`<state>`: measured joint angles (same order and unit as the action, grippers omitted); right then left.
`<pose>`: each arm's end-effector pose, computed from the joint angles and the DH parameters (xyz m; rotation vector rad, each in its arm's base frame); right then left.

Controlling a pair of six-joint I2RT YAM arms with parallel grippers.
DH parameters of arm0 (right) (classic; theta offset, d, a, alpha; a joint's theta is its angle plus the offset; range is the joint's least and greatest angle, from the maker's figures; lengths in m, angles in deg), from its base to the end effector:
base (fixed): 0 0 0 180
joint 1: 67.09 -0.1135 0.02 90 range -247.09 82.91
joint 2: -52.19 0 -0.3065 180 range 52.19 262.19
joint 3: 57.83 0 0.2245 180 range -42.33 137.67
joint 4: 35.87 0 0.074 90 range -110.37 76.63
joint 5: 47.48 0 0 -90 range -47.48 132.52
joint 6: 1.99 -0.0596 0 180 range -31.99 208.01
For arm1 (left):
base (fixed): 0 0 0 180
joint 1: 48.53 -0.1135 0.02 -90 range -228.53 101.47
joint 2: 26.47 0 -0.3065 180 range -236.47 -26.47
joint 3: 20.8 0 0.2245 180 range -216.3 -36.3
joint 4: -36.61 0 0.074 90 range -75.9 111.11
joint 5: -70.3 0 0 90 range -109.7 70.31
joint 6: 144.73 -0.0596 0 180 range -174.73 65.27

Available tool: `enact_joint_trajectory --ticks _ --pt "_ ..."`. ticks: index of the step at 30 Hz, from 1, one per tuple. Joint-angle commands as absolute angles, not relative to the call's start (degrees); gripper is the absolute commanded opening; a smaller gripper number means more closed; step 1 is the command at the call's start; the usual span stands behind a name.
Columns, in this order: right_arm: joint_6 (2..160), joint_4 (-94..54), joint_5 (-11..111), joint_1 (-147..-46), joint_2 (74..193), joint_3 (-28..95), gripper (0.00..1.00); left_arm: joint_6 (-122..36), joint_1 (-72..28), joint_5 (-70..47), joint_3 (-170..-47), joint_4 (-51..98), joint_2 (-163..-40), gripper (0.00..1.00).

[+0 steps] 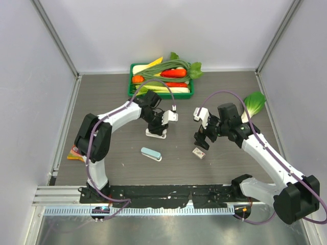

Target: Load the staples into the stapler

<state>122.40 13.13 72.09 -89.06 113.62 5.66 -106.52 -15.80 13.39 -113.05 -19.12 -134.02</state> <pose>0.1594 0.0960 0.2988 -1.2964 1.9130 0.5050 0.2930 -0.2270 0.2293 1.8722 1.8656 -0.7003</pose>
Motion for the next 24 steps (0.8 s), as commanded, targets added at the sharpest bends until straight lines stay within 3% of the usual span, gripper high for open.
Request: enact_joint_trajectory --ticks 1,9,15,24 --pt "122.11 10.40 73.81 -88.88 110.73 5.93 0.99 -104.92 -15.49 13.35 -119.61 -22.14 -131.86 0.00" --pt "118.87 -2.06 75.47 -88.80 101.50 5.75 0.99 -101.67 -15.14 17.91 -129.98 -27.15 -123.60 0.00" --pt "114.56 -7.17 84.07 -88.88 105.36 9.97 0.89 -95.78 -12.86 26.17 -127.89 -25.65 -116.75 0.00" --pt "106.65 -18.95 94.37 -88.97 108.52 8.22 0.89 -87.78 -10.48 36.28 -124.98 -21.53 -110.68 0.00"
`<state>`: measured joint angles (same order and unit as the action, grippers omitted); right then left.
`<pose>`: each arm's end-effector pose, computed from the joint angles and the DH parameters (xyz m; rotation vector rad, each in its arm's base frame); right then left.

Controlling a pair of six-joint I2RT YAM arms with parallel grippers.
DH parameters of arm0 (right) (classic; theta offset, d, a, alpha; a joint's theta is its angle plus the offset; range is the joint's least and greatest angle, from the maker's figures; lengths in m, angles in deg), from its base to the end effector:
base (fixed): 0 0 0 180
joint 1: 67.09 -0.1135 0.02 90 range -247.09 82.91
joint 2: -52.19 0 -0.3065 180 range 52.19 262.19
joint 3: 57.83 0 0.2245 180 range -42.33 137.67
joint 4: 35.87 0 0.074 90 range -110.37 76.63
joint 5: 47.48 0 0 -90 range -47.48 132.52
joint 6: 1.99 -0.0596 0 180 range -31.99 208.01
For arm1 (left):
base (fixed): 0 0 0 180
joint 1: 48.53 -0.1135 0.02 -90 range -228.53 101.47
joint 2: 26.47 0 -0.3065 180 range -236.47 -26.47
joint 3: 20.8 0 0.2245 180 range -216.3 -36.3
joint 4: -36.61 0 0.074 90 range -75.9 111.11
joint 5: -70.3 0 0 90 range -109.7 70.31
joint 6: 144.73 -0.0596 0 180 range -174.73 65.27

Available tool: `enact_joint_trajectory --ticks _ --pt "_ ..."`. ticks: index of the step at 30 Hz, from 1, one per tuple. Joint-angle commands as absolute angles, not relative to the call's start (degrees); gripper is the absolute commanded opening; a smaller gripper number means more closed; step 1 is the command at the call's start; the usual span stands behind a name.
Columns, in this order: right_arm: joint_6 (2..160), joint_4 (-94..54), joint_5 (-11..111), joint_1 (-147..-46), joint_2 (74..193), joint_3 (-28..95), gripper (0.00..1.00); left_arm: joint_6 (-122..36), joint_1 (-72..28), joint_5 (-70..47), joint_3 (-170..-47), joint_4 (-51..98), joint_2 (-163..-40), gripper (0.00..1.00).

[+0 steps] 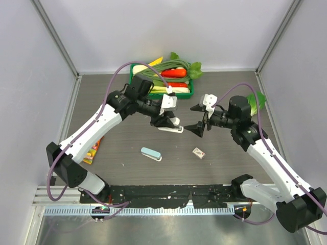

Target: Load the staples into the stapler

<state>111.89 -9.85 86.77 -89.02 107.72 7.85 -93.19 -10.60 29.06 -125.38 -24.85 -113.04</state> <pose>0.1512 0.1057 0.3738 -1.1693 1.3947 0.6849 0.2070 -0.2182 0.4110 1.6629 1.4340 -0.9725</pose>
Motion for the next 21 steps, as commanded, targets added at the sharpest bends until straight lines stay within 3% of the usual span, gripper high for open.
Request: enact_joint_trajectory --ticks 1,9,21 --pt "106.29 -19.48 96.90 -88.97 108.61 7.43 0.89 -87.17 -10.48 36.47 -124.98 -21.09 -110.41 0.00" --pt "107.96 -21.51 105.80 -88.97 107.91 3.82 0.86 -83.21 -10.48 36.29 -123.67 -18.01 -110.14 0.00" --pt "103.75 -29.50 102.21 -90.29 110.81 -0.22 0.73 -80.66 -10.48 36.82 -123.84 -15.90 -110.67 0.00"
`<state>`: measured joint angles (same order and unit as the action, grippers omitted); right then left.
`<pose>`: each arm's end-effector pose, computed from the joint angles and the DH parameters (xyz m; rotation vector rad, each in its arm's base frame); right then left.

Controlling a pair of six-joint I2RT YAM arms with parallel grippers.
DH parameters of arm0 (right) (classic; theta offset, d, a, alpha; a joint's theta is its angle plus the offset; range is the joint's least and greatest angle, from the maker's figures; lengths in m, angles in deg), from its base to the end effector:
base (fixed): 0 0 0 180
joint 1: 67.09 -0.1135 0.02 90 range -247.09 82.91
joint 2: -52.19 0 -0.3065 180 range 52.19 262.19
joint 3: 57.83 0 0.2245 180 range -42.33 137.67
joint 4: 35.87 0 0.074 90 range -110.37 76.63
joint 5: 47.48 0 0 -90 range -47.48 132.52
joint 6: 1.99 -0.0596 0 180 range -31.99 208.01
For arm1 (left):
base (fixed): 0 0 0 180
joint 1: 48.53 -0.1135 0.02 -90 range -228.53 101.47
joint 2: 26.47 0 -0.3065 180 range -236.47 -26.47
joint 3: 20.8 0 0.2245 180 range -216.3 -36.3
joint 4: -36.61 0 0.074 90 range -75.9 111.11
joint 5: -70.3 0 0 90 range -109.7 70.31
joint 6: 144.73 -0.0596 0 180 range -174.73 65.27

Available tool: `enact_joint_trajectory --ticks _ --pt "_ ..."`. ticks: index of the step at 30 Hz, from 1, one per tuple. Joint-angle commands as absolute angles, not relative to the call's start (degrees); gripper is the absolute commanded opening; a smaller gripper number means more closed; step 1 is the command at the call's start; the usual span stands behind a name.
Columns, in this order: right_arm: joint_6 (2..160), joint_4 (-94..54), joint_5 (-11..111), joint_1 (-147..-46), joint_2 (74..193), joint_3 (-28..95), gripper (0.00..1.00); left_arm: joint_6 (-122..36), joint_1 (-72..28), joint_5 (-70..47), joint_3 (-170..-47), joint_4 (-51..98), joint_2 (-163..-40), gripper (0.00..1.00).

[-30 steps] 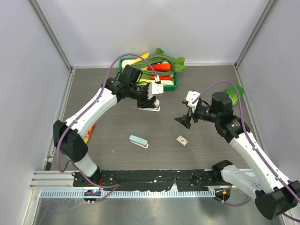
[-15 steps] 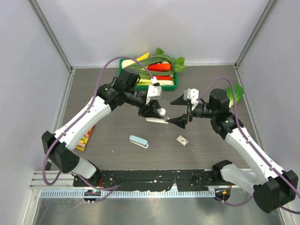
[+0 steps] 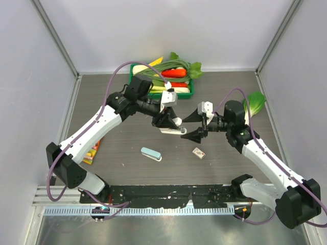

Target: Load the staples into the stapler

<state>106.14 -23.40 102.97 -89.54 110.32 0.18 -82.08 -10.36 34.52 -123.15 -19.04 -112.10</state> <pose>0.1499 0.1180 0.3508 -1.2657 1.2519 0.9878 0.2031 -0.2211 0.4153 1.5588 1.4791 -1.1578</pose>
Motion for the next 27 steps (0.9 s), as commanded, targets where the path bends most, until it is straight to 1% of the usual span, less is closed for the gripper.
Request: enact_joint_trajectory --ticks 1,4,5,8,10,16,20,24,27 --pt "103.22 -30.21 101.94 -90.46 111.42 -0.23 0.70 -80.39 -10.48 36.91 -123.84 -15.81 -110.76 0.00" --pt "102.60 -30.65 101.41 -90.64 112.39 0.04 0.59 -80.04 -10.48 36.91 -123.75 -15.54 -110.76 0.00" --pt "102.60 -30.65 101.32 -90.64 112.48 -0.05 0.52 -79.78 -10.56 36.65 -123.67 -15.28 -110.76 0.00" --pt "103.12 -30.65 100.88 -90.64 112.65 -0.66 0.45 -77.85 -10.65 35.85 -123.31 -13.35 -110.41 0.00" --pt "103.39 -30.56 100.62 -90.73 112.83 -1.28 0.43 -76.62 -11.35 35.41 -123.49 -11.60 -109.97 0.00" --pt "103.92 -31.44 100.45 -90.82 114.32 -2.69 0.41 -65.03 -16.27 36.99 -124.81 -3.17 -109.53 0.00" --pt "102.08 -34.60 99.30 -90.99 115.12 -4.26 0.46 -55.01 -20.75 38.57 -121.92 9.29 -108.30 0.00" --pt "94.27 -44.95 97.46 -91.87 116.60 -6.11 0.49 -48.42 -21.20 38.84 -117.88 15.19 -107.33 0.00" --pt "92.06 -47.43 94.48 -93.19 117.66 -5.33 0.50 -47.00 -21.11 39.63 -116.20 17.85 -107.24 0.00"
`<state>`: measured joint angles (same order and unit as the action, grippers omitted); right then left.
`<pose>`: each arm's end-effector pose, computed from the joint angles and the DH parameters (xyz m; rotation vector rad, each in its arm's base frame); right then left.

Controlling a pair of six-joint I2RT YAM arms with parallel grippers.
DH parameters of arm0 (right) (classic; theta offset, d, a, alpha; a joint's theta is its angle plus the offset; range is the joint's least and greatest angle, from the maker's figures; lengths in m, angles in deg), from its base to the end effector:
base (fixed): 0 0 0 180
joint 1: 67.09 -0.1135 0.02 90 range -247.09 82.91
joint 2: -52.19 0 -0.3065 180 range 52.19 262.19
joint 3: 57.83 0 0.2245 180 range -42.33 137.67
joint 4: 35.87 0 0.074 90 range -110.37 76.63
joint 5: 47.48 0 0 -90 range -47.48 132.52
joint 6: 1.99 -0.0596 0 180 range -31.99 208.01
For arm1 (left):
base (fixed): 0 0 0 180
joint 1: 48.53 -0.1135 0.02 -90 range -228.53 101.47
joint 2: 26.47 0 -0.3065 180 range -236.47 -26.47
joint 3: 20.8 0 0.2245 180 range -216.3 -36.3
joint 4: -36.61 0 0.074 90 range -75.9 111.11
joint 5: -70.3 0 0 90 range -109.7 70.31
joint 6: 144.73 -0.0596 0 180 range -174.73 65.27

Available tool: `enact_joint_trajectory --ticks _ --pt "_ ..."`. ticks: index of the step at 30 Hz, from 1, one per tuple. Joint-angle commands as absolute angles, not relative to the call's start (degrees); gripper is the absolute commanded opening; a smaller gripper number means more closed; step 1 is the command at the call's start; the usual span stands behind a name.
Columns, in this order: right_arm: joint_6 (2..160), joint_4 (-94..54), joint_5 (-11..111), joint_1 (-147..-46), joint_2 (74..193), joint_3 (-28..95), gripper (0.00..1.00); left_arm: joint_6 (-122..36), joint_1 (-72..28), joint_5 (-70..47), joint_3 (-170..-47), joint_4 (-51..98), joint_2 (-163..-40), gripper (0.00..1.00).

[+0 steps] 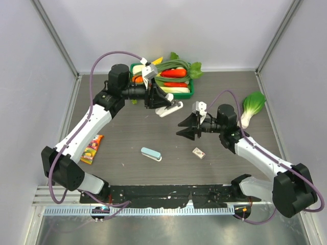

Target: Load the staples into the stapler

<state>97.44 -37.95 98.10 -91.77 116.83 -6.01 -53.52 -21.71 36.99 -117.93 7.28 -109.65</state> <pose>0.1734 0.1338 0.3206 -1.1649 1.3575 1.0365 0.2492 -0.1818 0.4436 1.0892 1.5467 -1.2387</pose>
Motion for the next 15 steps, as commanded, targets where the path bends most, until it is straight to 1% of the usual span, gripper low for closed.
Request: enact_joint_trajectory --ticks 1,2,3,4,6,7,8,9,11,15 --pt "91.79 -47.09 93.42 -93.28 117.93 -4.80 0.50 -47.17 -21.11 39.37 -116.11 17.77 -107.24 0.00" --pt "92.48 -46.22 92.28 -93.28 117.76 -3.40 0.50 -47.78 -21.03 38.06 -116.11 17.42 -107.24 0.00" --pt "94.93 -41.16 89.92 -93.28 117.41 -2.43 0.50 -48.48 -21.11 37.27 -116.19 15.67 -106.98 0.00" --pt "102.00 -37.81 88.94 -93.28 115.66 -1.47 0.53 -49.36 -21.11 36.56 -116.19 14.96 -106.81 0.00" --pt "109.69 -32.00 85.96 -93.28 113.02 -0.93 0.58 -49.37 -21.11 33.32 -115.93 13.99 -106.37 0.00" --pt "114.94 -31.88 82.29 -93.19 110.22 -1.45 0.64 -49.37 -21.11 32.61 -115.76 13.64 -106.37 0.00" --pt "117.86 -31.27 80.95 -93.28 109.50 -1.28 0.67 -49.71 -21.11 31.64 -115.67 13.11 -106.37 0.00" --pt "121.02 -25.70 80.50 -93.19 109.32 -0.06 0.68 -50.07 -21.11 31.20 -115.58 12.67 -106.71 0.00" --pt "127.53 -21.53 79.53 -93.37 108.88 2.22 0.72 -50.33 -21.11 29.97 -115.40 11.62 -107.15 0.00" --pt "132.39 -16.87 77.77 -94.07 108.70 4.95 0.75 -49.98 -21.11 27.68 -115.23 10.56 -109.44 0.00"
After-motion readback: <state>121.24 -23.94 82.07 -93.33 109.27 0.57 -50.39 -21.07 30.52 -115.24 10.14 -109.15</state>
